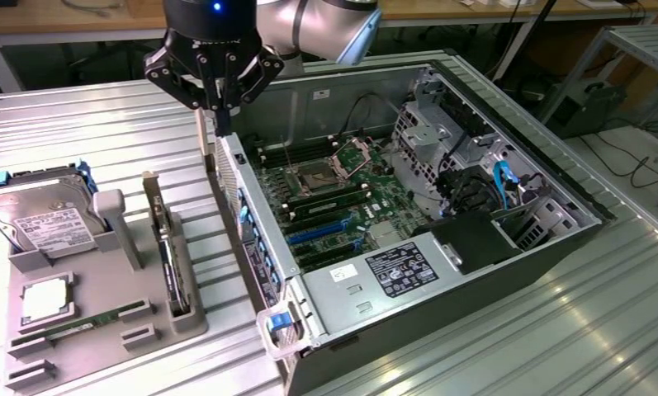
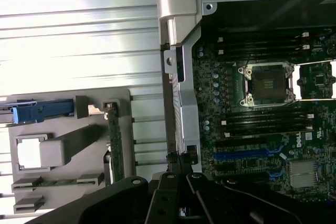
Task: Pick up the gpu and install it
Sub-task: 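Reach for the gpu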
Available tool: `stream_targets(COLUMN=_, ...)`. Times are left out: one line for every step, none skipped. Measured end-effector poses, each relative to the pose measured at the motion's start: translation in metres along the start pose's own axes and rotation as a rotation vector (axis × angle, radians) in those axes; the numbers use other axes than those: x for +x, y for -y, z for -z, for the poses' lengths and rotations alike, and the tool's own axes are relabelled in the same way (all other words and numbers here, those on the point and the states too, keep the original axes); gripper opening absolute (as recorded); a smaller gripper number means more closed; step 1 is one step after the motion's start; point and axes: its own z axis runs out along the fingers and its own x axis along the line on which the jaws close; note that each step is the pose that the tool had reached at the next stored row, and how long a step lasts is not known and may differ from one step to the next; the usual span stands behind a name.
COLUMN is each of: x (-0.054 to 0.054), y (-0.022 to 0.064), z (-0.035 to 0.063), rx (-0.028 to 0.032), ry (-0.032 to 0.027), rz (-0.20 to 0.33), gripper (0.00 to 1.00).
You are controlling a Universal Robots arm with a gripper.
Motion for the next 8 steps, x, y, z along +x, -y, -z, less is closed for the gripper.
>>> stream_targets(x=0.0003, y=0.0, z=0.0, rx=0.0, ry=0.0, rz=0.0, gripper=0.11)
stream_targets(x=0.0006, y=0.0001, z=0.0, rx=0.0, ry=0.0, rz=0.0, gripper=0.11)
stream_targets(x=0.001, y=0.0001, z=0.0, rx=0.0, ry=0.0, rz=0.0, gripper=0.11)
stream_targets(x=0.0013, y=0.0002, z=0.0, rx=0.0, ry=0.0, rz=0.0, gripper=0.11)
stream_targets(x=0.0016, y=0.0002, z=0.0, rx=0.0, ry=0.0, rz=0.0, gripper=0.11)
stream_targets(x=0.0019, y=0.0003, z=0.0001, rx=0.0, ry=0.0, rz=0.0, gripper=0.11)
stream_targets(x=0.0022, y=0.0003, z=0.0001, rx=0.0, ry=0.0, rz=0.0, gripper=0.11)
stream_targets(x=0.0026, y=0.0004, z=0.0001, rx=0.0, ry=0.0, rz=0.0, gripper=0.11)
